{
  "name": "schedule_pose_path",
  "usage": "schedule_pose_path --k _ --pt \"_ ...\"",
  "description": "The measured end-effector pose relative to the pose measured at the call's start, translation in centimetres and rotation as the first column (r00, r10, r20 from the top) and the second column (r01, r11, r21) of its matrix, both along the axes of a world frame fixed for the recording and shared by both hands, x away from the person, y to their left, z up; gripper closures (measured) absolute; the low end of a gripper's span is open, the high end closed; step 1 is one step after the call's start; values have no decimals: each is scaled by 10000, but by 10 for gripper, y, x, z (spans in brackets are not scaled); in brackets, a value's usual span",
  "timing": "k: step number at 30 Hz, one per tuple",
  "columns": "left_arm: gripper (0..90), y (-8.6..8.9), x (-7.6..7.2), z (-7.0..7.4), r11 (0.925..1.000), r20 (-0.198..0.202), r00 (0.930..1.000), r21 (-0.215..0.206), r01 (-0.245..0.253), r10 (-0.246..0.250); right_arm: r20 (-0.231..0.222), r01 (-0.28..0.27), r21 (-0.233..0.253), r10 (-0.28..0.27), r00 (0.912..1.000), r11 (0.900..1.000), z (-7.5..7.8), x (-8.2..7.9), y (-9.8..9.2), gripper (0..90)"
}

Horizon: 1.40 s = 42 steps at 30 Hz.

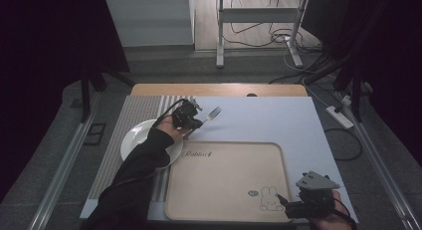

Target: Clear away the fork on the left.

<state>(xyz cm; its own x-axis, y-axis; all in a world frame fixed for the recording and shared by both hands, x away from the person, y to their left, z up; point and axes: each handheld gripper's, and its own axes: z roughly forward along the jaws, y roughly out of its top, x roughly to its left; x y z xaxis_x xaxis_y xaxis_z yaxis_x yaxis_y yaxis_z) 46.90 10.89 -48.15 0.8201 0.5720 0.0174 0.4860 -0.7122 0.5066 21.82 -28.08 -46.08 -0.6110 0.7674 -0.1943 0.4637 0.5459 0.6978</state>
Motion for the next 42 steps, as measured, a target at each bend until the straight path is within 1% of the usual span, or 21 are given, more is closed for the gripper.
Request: schedule_pose_path --k 1,5,6,7,8,9,18,22,24,25,26,28,30,32,33,34,36,37,39,40,42 --pt "860 0 2 1 10000 -23 10000 61 41 -41 6 -2 0 2 10000 10000 0 0 0 0" --pt "861 3 9 7 10000 -53 10000 -36 40 -40 -18 -4 33 4 10000 10000 0 0 0 0" --pt "860 3 10 10 9998 -94 10000 -173 20 -21 -20 -6 34 6 10000 10000 0 0 0 0" --pt "860 4 10 14 9991 -187 9998 -433 26 -34 -19 -8 32 8 10000 10000 0 0 0 0" --pt "860 4 10 14 9991 -187 9998 -433 26 -34 -19 -8 32 8 10000 10000 0 0 0 0" --pt "860 2 8 17 9975 -282 9996 -703 66 -86 -10 -18 24 18 10000 10000 0 0 0 0" --pt "860 -12 -6 21 9952 -564 9969 -842 500 -549 10 -1 -1 1 10000 10000 0 0 0 0" --pt "860 -16 -18 18 9941 -813 9951 -966 486 -566 19 -1 37 1 10000 10000 0 0 0 0" --pt "860 -16 -21 17 9944 -877 9948 -955 443 -527 26 -1 39 1 10000 10000 0 0 0 0" --pt "860 -16 -27 14 9947 -1039 9933 -948 404 -503 42 0 51 0 10000 10000 0 -1 0 0" --pt "860 -16 -27 14 9947 -1039 9933 -948 404 -503 42 0 51 0 10000 10000 0 -1 0 0" --pt "860 -15 -34 12 9941 -1185 9919 -1035 334 -457 54 -2 56 1 10000 10000 0 -1 0 0" --pt "860 -13 -43 13 9950 -1238 9913 -947 332 -449 39 -7 40 7 10000 10000 0 -1 0 0" --pt "860 -13 -47 13 9946 -1282 9908 -996 301 -428 38 -7 33 6 10000 10000 0 -1 0 0" --pt "860 -11 -53 13 9943 -1361 9898 -1027 288 -427 54 0 15 0 10000 10000 0 -1 0 0" --pt "860 -11 -53 13 9943 -1361 9898 -1027 288 -427 54 0 15 0 10000 10000 0 -1 0 0" --pt "860 -7 -64 11 9941 -1507 9878 -1061 239 -399 59 0 15 0 10000 10000 0 -1 0 0" --pt "860 -7 -64 11 9941 -1507 9878 -1061 239 -399 59 0 15 0 10000 10000 0 -1 0 0" --pt "860 -5 -75 8 9940 -1675 9853 -1086 162 -344 67 -21 0 21 10000 10000 0 -1 0 0" --pt "860 -5 -75 8 9940 -1675 9853 -1086 162 -344 67 -21 0 21 10000 10000 0 -1 0 0" --pt "859 -4 -86 5 9937 -1815 9831 -1121 31 -235 115 -18 15 18 9999 10000 0 -1 0 0"
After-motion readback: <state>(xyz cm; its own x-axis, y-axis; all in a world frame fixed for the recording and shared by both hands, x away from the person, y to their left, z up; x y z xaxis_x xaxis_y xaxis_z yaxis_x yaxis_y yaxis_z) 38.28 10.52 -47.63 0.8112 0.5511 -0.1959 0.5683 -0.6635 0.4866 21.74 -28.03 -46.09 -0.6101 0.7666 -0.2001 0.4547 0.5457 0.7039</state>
